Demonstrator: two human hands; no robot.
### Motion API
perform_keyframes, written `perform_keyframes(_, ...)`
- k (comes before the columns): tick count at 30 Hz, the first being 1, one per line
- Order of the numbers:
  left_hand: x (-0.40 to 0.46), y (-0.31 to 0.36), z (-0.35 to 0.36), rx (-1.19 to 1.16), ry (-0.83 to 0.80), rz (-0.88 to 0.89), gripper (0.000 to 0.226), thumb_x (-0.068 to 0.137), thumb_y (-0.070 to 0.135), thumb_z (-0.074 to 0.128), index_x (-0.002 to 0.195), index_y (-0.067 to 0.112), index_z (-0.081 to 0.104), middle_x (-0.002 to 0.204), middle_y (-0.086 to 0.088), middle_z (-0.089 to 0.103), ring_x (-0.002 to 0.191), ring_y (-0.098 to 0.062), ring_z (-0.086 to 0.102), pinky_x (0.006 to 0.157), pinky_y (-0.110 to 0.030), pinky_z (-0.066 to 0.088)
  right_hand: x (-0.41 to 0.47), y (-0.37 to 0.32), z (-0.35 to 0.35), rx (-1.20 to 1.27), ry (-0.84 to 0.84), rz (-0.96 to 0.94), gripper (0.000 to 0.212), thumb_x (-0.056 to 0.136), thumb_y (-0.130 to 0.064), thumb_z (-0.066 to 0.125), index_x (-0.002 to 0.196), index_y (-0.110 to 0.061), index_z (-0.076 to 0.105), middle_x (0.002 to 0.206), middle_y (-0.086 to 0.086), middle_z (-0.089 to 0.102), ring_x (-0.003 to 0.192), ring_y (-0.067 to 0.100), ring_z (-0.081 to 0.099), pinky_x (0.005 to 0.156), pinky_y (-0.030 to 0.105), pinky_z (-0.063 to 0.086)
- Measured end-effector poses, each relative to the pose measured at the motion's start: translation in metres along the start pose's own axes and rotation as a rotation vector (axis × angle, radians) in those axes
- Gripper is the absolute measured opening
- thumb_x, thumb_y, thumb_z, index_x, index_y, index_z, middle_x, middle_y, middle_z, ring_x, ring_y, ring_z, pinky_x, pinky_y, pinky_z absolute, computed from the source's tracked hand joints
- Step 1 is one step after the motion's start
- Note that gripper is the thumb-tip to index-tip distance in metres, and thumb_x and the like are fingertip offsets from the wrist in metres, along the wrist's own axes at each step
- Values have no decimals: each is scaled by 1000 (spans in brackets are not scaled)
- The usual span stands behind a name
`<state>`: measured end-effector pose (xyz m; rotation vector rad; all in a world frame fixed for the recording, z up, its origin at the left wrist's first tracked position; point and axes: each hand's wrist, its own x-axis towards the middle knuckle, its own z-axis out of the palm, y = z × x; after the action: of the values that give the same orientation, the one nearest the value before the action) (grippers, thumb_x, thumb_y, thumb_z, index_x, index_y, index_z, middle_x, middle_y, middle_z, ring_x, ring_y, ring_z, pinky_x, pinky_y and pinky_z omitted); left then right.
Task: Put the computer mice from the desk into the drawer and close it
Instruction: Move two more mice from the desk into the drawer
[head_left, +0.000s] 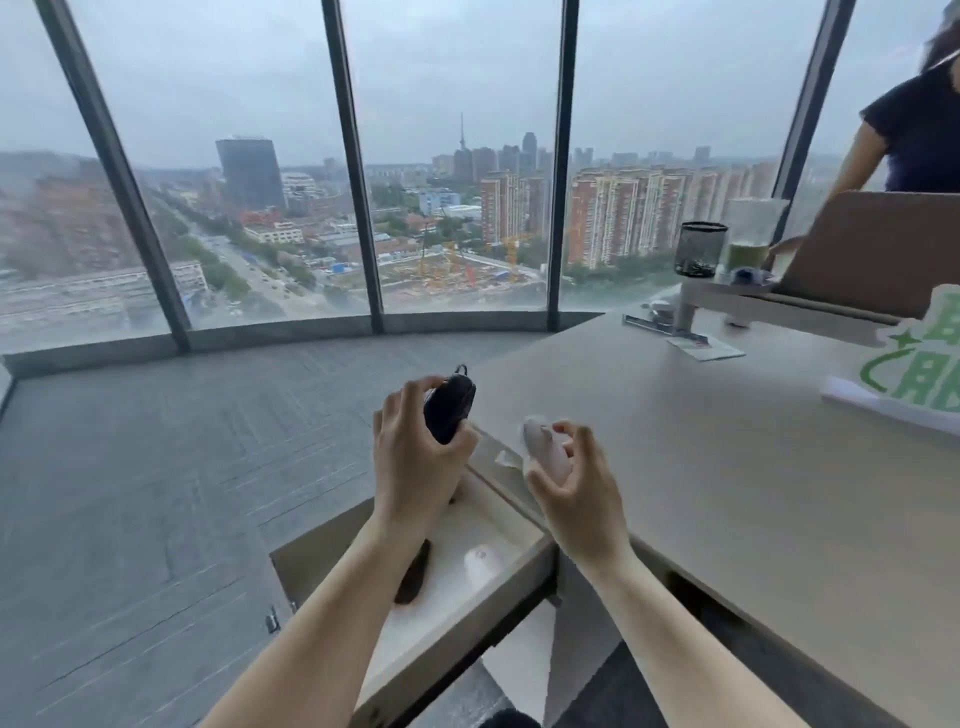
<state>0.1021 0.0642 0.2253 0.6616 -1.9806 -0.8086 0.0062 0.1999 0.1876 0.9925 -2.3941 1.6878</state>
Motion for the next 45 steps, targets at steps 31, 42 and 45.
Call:
perform_keyframes(31, -50, -239, 19, 685, -609, -647, 41, 92, 38, 44, 127, 16, 48, 132, -11, 46, 120, -35, 47, 93, -43, 43, -10, 89, 212, -709, -719, 294, 39, 92, -22, 41, 130, -13, 43, 125, 16, 56, 112, 35, 55, 85, 39, 47)
perform_keyframes(42, -74, -230, -73, 203, 92, -521, 27, 93, 16, 47, 116, 12, 61, 118, -6, 59, 105, -22, 57, 84, -32, 43, -85, 61, 146, -159, -441, 104, 17, 92, -12, 51, 80, -17, 63, 65, -8, 59, 60, 6, 53, 57, 20, 42)
perform_keyframes(45, -98, -239, -84, 162, 102, -686, 34, 94, 17, 43, 125, 11, 56, 128, -11, 58, 111, -25, 56, 88, -37, 44, -122, 60, 143, -107, -541, 124, 14, 92, -23, 55, 81, -20, 63, 62, -6, 59, 58, 7, 53, 56, 19, 44)
